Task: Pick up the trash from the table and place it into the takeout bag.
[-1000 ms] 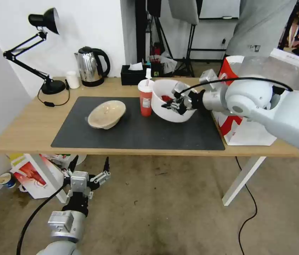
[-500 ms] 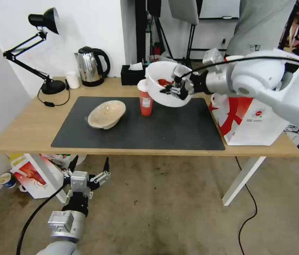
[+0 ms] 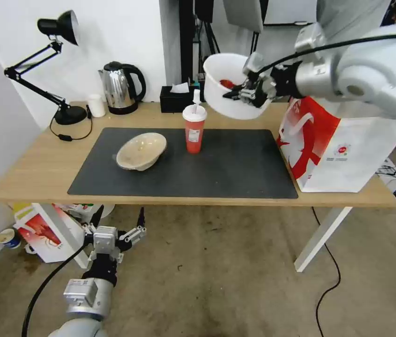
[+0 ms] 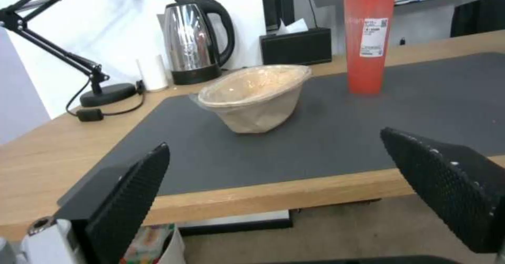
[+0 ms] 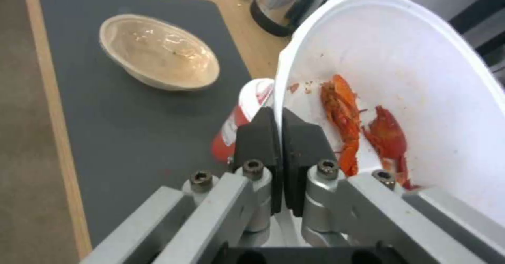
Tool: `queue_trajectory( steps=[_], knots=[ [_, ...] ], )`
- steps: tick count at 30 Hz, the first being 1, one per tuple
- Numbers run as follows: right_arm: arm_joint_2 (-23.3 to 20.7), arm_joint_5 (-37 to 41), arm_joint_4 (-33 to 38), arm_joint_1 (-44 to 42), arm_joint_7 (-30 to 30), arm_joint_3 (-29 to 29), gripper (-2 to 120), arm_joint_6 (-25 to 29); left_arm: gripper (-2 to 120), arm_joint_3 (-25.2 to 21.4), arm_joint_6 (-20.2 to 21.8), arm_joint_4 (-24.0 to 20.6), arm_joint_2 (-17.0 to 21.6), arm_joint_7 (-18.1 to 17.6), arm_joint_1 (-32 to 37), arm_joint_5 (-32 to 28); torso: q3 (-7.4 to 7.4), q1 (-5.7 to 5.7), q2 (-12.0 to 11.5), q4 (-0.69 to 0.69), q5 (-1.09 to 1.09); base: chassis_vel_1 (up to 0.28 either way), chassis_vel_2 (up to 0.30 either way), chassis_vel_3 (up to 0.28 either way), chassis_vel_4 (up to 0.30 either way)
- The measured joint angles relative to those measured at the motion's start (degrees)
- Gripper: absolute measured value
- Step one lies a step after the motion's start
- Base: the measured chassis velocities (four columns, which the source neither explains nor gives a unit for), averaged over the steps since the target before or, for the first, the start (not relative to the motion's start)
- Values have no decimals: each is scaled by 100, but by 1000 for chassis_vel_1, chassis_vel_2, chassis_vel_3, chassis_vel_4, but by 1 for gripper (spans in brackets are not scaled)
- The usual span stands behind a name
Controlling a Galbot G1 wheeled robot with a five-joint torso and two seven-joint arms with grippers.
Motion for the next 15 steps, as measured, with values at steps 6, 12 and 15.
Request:
queue_trajectory(
  steps=[6, 12, 15],
  knots=[
    [-121, 55, -24, 378, -73, -246, 0, 12, 100, 0, 0, 0, 0, 0, 0, 0, 0, 0, 0, 0, 0, 0, 0, 0, 0],
    [-307, 84, -105, 866, -243, -571, 0, 39, 100, 0, 0, 0, 0, 0, 0, 0, 0, 0, 0, 0, 0, 0, 0, 0, 0],
    [-365, 97, -131, 991, -287, -630, 0, 42, 100, 0, 0, 0, 0, 0, 0, 0, 0, 0, 0, 0, 0, 0, 0, 0, 0]
  ],
)
